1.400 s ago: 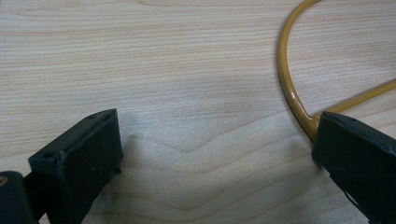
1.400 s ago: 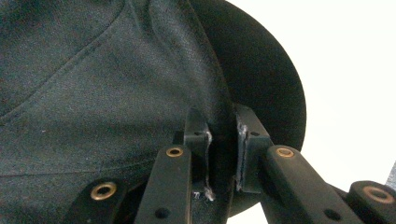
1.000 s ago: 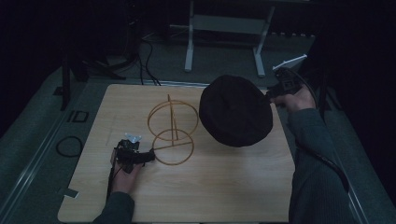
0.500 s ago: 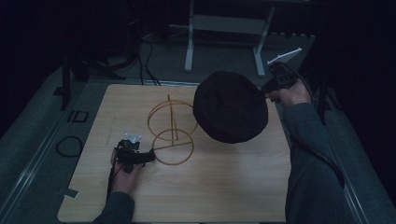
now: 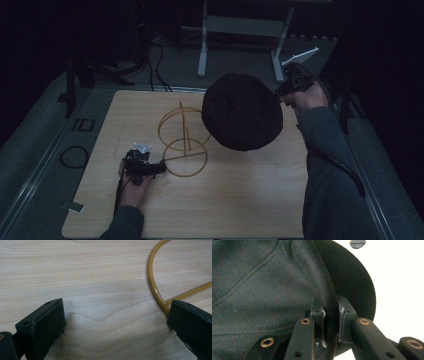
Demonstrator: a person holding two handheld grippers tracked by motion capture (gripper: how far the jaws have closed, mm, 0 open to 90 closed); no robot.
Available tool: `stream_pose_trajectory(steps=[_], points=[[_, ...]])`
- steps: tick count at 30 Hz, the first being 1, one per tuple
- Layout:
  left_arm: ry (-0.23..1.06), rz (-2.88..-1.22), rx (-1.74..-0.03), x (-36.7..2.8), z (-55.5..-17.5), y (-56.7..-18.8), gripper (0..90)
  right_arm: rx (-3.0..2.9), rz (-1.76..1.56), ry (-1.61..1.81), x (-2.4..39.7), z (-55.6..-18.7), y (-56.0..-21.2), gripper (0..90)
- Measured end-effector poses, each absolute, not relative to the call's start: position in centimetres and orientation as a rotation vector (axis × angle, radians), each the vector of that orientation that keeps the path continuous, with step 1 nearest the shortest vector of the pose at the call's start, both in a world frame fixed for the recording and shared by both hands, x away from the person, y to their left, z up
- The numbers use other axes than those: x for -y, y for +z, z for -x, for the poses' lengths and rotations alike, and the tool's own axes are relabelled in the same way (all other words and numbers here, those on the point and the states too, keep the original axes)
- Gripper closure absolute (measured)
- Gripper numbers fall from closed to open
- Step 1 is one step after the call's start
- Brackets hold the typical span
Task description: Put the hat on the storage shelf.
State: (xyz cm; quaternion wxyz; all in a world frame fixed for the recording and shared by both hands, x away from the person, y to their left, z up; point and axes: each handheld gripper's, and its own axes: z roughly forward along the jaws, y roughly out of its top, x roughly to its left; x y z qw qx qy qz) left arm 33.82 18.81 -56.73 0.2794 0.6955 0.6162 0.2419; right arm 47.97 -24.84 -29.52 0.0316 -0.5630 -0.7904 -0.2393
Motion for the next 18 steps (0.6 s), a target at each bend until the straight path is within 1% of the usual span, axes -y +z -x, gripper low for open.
stream_pose_trajectory(steps=[18], points=[[0.649, -1.865, -1.652, -18.8, -33.8, -56.7, 1.2, 2.474, 1.660, -0.751, 21.3, -48.1, -28.3, 78.1]])
